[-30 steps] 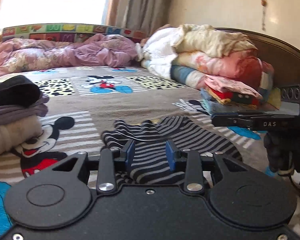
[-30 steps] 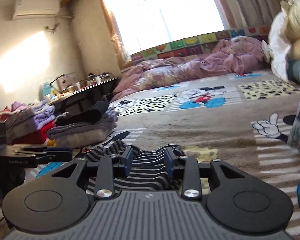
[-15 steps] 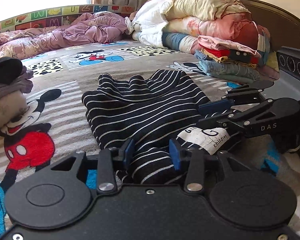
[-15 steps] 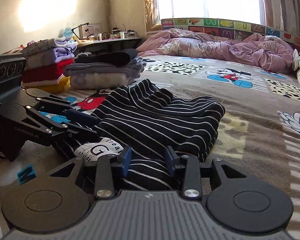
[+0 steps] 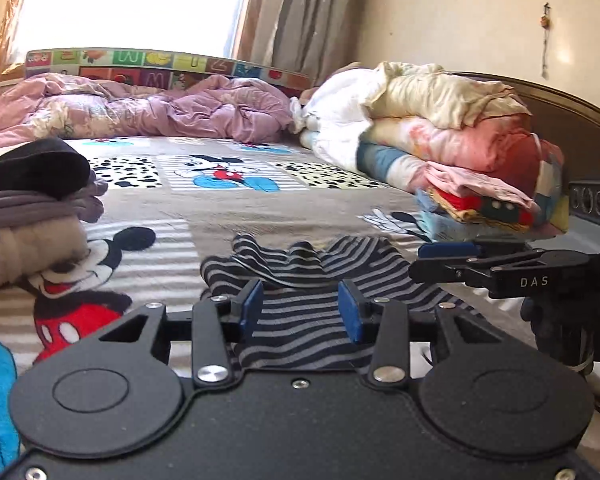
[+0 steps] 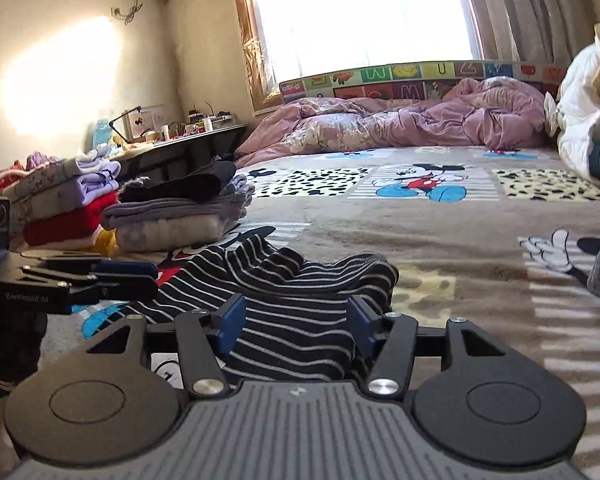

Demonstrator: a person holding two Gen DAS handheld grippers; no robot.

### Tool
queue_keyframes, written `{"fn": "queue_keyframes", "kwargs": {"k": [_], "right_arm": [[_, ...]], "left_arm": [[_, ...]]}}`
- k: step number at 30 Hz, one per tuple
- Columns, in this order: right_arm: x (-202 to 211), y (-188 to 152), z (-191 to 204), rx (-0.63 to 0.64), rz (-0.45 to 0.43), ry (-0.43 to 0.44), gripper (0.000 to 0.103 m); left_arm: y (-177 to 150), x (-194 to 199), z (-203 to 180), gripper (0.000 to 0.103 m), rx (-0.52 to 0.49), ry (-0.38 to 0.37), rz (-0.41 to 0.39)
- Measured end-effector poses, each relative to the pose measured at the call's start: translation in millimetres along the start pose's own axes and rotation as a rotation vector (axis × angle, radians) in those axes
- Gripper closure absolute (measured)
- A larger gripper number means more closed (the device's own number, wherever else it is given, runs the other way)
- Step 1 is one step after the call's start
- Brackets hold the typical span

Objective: Fold clothes
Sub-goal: 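Release the striped bundle with both grippers and regrip its folded edge, then grasp the striped bundle edges with both grippers and close on them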

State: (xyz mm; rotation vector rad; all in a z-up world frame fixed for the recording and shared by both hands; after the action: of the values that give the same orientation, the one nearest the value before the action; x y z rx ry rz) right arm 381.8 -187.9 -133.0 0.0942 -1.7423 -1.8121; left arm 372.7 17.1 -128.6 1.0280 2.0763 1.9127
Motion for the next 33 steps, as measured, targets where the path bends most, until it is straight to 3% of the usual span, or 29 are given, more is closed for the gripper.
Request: {"fn": "queue_keyframes", "kwargs": {"k": [4,11,16,18,23,25,27,31,33], "right_arm": [[-27.6,19.1,-10.8,0.062,-0.035,-0.028,0.047],[-61.3,-1.8,-52.3,-0.124,0.055,-0.028,0.047],[-60.3,-3.6,-63.6,-0.189,0.043,-0.061,0.048],[-60.5,-3.1,-58.6,-0.157,0.029,-0.064,0.070],[-64.7,-6.5,-65.3,-0.209,0.058,-0.060,0.080],[-60.9,-4.6,-75.9,-0.333,0.048,0.004,0.084],[-57.4,-6.0,-95.1,-0.616,0.024,0.132,0.085],[-77.5,-36.6,-115.5,-0.889,0.101,0.207,0.085],[-84.1,-47.5,-122.5,-0.957,0.111,0.214,0.089]], "left_arm": [[5.1,-26.3,15.9,0.063,-0.009,0.036,0.007],[5.8,-31.6,38.8,0.063,0.104,0.052,-0.017],[9.1,-25.6,58.2,0.058,0.233,0.071,-0.034],[6.4,-26.4,60.7,0.058,0.261,0.072,-0.025],[2.7,-31.0,55.0,0.058,0.253,0.056,0.005],[1.5,-33.7,51.5,0.059,0.238,0.051,0.014],[0.9,-35.0,52.2,0.059,0.243,0.050,0.014],[-3.3,-37.3,56.2,0.059,0.261,0.064,0.029],[-4.2,-38.1,55.3,0.059,0.257,0.063,0.034]]}}
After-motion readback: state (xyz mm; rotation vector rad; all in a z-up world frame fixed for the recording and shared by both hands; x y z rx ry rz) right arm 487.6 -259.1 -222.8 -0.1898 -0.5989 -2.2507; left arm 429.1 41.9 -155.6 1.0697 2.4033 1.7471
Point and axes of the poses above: each gripper's, at about its wrist camera, not at the fingertips, and x roughly against the way its jaws point, z to its left, y to its top, the point moved 7 cm from there along -x, roughly the way its jaws point, and after that the axes turned 4 degrees about -y, right-handed, at the moved point
